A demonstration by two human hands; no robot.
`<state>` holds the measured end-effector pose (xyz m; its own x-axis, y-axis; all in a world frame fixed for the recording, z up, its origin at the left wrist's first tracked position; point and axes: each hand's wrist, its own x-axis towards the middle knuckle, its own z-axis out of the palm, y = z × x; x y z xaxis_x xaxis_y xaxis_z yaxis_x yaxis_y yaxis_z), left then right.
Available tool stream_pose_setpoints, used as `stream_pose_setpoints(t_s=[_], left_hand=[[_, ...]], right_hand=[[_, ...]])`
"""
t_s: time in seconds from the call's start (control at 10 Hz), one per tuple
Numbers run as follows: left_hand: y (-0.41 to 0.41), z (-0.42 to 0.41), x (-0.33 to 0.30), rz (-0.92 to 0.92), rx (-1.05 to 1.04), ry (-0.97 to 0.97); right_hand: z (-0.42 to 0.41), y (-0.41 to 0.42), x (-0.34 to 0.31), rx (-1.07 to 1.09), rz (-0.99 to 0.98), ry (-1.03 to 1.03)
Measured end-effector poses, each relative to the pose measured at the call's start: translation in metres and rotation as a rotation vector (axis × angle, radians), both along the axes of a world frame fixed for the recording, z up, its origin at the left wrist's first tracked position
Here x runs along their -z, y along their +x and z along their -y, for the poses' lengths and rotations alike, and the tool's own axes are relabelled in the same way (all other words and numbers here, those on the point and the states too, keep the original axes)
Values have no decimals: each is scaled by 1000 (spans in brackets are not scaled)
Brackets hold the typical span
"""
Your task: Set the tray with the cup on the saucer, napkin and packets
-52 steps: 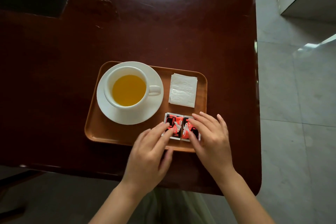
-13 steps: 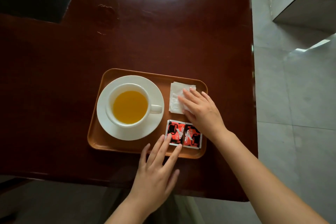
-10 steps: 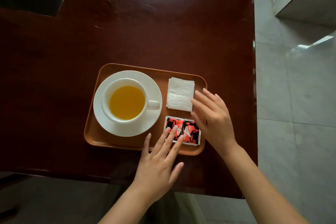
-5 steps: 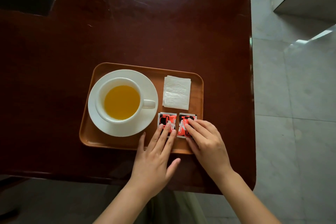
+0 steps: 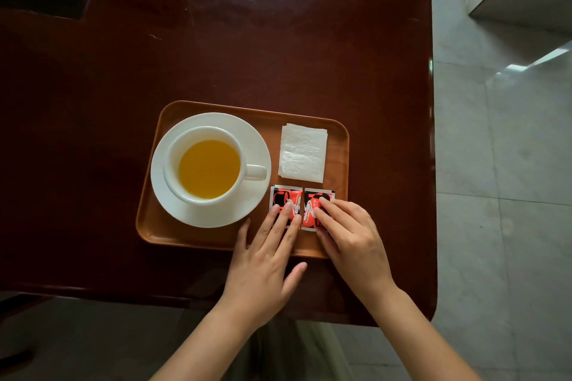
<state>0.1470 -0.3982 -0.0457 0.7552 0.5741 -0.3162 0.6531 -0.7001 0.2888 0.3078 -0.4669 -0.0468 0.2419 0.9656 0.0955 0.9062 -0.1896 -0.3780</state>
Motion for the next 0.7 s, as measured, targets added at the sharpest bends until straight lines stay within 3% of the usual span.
stream_pose_setpoints(t_s=[0.4, 0.6, 0.7], left_hand=[[-3, -4, 1, 12, 25, -46], [0, -12, -32, 194, 65, 0], [7, -25, -66, 278, 41, 38]], right_hand=[[0, 0, 0, 16, 5, 14], [-11, 5, -32, 51, 9, 53], [-25, 9, -61, 89, -11, -26]])
